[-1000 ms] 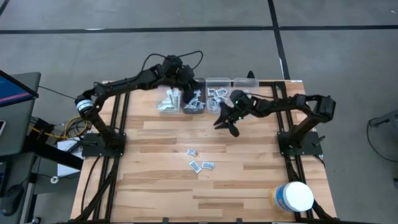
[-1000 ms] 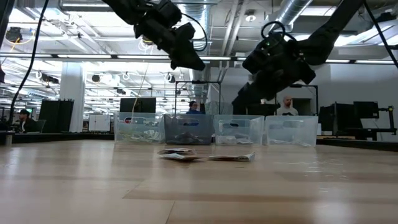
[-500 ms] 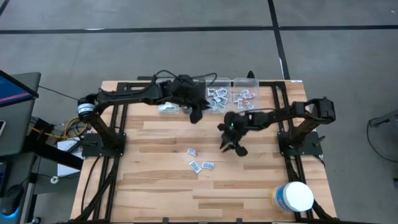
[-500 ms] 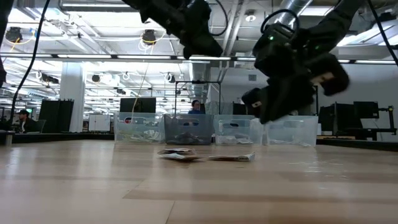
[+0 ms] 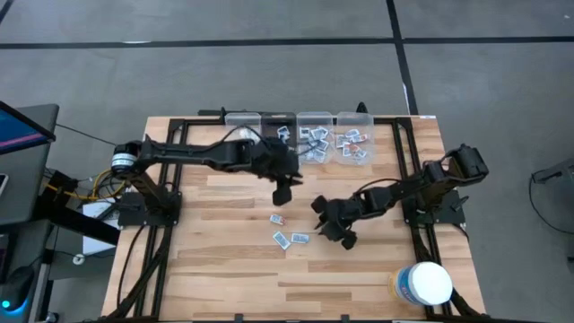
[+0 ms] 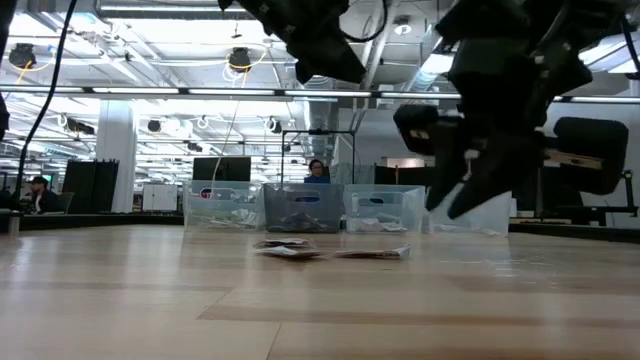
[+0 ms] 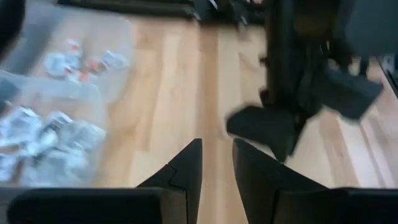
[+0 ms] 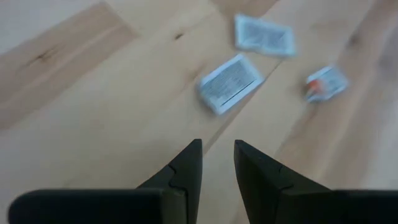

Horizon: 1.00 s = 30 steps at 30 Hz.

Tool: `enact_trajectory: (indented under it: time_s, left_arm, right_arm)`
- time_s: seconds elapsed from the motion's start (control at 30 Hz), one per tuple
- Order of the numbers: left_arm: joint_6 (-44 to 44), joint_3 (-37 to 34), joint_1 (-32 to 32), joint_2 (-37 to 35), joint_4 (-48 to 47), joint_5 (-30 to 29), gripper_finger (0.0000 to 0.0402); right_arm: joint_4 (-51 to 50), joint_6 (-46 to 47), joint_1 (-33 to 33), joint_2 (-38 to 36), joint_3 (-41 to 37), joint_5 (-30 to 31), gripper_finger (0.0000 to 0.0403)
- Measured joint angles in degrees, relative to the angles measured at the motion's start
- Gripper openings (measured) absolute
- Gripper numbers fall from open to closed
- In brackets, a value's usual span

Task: Pick & Place First Aid Supplies
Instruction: Put the ointment pack into the right transparent bin

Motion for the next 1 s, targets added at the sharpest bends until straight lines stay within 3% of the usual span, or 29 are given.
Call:
enact_trajectory:
  time_s: [0.2, 0.37, 0.57, 0.83, 1.0]
  left_arm:
    - [-1.0, 0.0, -3.87, -0.05, -13.99, -0.3, 0.0089]
    - [-7.76, -0.02, -7.16, -0.38, -22.36, -6.44, 0.0089]
    - [-8.72, -2.08, -11.9, -2.77, -21.87, -11.14, 0.0089]
    - [-13.21, -10.78, -13.21, -9.52, -19.76, -12.83, 0.0089]
    - [-14.68, -18.38, -12.97, -14.5, -15.13, -13.87, 0.0089]
  right_arm:
    - [8.2, -3.22, 3.32, 2.74, 0.01, 5.57, 0.0087]
    - [9.46, -1.65, 4.81, 8.75, 2.81, 6.26, 0.0087]
    - [9.23, -4.3, 5.07, 13.0, 5.86, 6.43, 0.0087]
    - [4.26, -4.29, 2.35, 12.72, 6.35, 5.93, 0.0085]
    - [1.07, -2.96, 1.46, 12.66, 6.4, 5.79, 0.0053]
